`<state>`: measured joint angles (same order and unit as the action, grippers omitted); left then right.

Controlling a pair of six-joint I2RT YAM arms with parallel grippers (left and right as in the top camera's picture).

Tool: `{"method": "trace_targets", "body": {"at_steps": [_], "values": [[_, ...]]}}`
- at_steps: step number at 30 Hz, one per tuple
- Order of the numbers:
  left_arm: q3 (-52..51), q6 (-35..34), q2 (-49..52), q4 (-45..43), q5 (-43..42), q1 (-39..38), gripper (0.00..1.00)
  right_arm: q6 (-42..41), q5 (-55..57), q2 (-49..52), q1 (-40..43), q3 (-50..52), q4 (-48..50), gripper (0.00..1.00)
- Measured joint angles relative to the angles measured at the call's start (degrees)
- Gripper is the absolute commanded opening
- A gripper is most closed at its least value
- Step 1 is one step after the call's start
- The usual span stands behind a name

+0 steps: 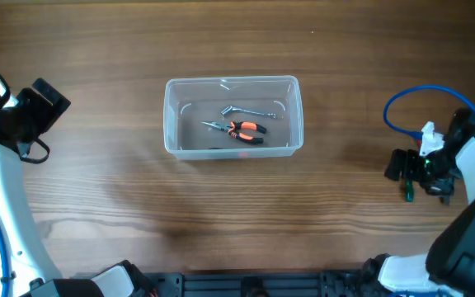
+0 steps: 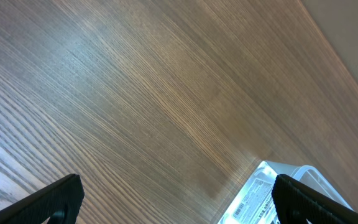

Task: Pack container
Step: 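Move the right gripper to the green screwdriver and grasp it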

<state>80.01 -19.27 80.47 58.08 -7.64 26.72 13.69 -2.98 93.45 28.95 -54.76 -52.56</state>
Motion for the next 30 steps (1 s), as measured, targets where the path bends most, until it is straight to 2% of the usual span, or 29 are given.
{"method": "trace_targets", "body": {"at_steps": [10,17,27,30], "values": [[0.0,0.0,0.0,0.0,0.0,0.0,1.00,-0.1,6.3,6.3,0.0,0.0,2.6,0.97],[0.0,0.0,0.0,0.2,0.0,0.0,1.00,-0.1,6.9,6.8,0.0,0.0,5.3,0.89],[0.0,0.0,0.0,0.7,0.0,0.0,1.00,-0.1,6.9,6.8,0.0,0.0,5.6,0.85],[0.0,0.0,0.0,0.7,0.0,0.0,1.00,-0.1,6.9,6.8,0.0,0.0,5.6,0.80]]}}
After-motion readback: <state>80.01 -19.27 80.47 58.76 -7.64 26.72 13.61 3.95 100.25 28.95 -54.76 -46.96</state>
